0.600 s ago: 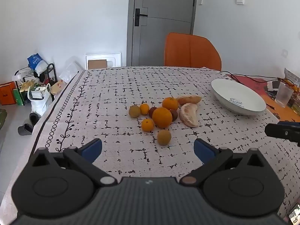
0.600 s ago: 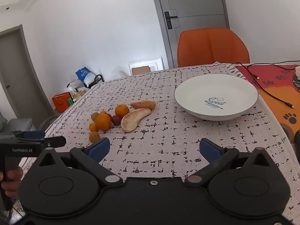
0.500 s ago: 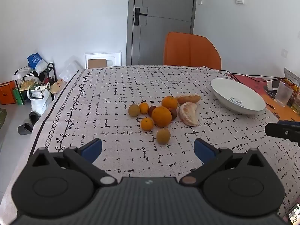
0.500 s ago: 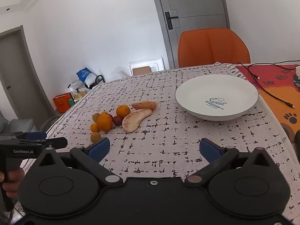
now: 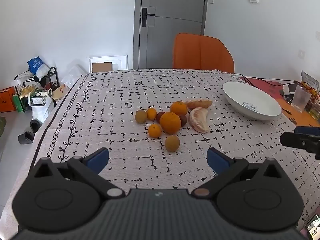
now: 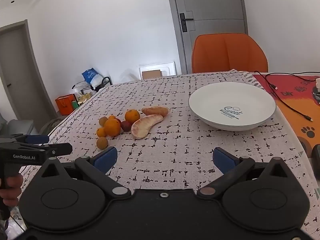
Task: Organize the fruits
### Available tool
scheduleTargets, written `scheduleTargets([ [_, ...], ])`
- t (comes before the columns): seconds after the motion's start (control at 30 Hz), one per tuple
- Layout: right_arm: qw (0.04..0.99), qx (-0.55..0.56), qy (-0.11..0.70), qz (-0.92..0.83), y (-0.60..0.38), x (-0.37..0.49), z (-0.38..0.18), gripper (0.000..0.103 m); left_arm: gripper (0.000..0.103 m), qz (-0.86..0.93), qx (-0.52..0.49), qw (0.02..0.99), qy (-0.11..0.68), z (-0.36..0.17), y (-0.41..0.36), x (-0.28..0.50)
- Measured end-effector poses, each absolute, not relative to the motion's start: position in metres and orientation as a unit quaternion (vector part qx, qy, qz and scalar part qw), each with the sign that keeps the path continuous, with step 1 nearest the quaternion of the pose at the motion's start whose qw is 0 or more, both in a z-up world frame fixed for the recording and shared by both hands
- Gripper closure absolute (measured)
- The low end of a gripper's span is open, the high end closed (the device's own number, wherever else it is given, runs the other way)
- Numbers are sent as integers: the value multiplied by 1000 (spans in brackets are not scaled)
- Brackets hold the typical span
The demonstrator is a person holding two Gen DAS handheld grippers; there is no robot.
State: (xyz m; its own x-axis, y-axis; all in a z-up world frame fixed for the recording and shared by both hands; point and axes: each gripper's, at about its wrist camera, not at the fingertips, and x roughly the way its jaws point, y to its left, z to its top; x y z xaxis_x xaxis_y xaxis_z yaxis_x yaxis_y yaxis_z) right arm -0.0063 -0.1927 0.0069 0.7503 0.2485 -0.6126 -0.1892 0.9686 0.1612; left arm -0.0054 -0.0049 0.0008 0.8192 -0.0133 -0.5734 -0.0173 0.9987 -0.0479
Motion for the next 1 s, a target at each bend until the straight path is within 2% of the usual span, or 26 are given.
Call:
scheduleTargets([
  [1.0, 936, 36, 331, 119, -189, -8, 9, 0, 0, 0, -27, 955, 296, 5, -1, -9],
])
